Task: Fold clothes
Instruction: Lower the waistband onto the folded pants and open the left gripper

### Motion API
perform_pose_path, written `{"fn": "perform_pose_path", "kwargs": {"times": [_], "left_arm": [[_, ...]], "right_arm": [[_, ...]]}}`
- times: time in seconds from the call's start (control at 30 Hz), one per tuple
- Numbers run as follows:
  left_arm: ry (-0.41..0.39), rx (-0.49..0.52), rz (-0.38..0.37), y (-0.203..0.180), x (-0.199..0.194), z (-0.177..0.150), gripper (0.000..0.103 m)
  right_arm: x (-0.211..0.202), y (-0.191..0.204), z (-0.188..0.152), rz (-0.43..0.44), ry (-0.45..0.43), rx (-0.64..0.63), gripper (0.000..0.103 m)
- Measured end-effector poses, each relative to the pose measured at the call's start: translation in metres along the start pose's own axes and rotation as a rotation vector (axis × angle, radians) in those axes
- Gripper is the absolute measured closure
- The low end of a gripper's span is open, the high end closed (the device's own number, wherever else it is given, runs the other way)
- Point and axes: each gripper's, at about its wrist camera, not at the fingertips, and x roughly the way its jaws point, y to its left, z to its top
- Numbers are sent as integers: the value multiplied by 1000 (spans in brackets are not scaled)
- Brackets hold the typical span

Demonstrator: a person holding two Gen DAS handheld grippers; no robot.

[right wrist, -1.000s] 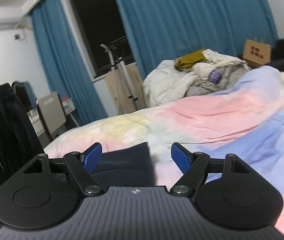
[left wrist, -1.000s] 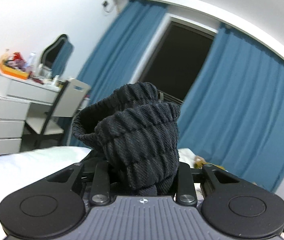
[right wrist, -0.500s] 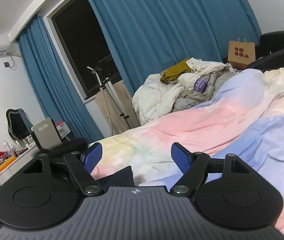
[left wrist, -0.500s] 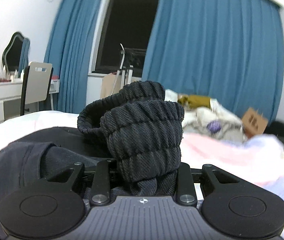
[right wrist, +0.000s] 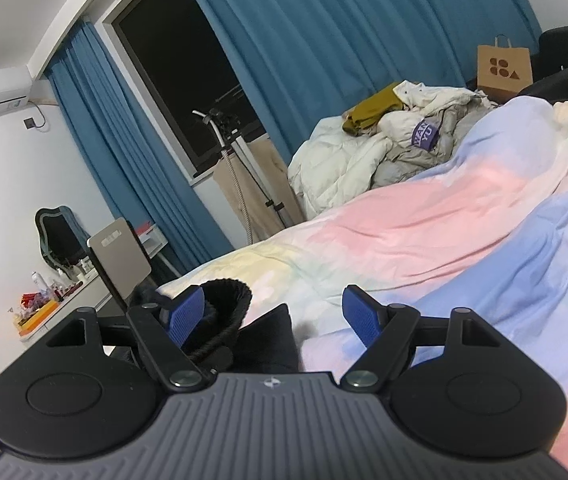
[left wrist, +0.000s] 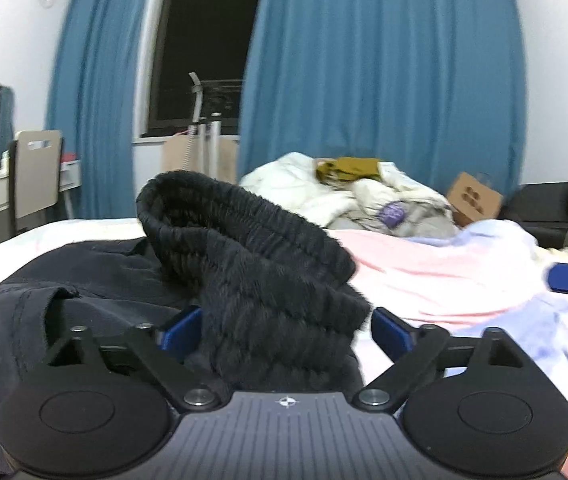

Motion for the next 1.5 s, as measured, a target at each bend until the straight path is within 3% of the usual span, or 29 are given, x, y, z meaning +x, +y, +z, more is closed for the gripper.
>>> {"fn": "perform_pose_path", "kwargs": {"times": [0.27, 0.33, 0.63, 0.9, 1.13, 1.2, 1.27, 1.33, 1.5], "left_arm": [[24, 8, -98, 35, -46, 19, 4], [31, 1, -98, 40, -72, 16, 3], [67, -37, -40, 89, -103, 34, 3], [113, -51, -29, 111, -108, 26, 3], [162, -104, -21, 139, -96, 22, 3], [170, -111, -26, 142, -91, 22, 3], [176, -117, -39, 146, -88, 22, 3], [179, -120, -42, 151, -85, 20, 3], [183, -130, -47, 161, -82, 18, 3]], "right_arm": [[3, 7, -6, 85, 26, 1, 24], [6, 10, -8, 108, 35, 2, 24], [34, 42, -15, 225, 55, -115, 20], [85, 69, -3, 321, 83, -206, 17], [124, 64, -18, 276, 175, -234, 18], [128, 58, -23, 251, 194, -226, 26], [132, 53, -27, 238, 217, -211, 47], [133, 49, -29, 224, 245, -202, 59], [134, 35, -35, 220, 310, -109, 76]]}}
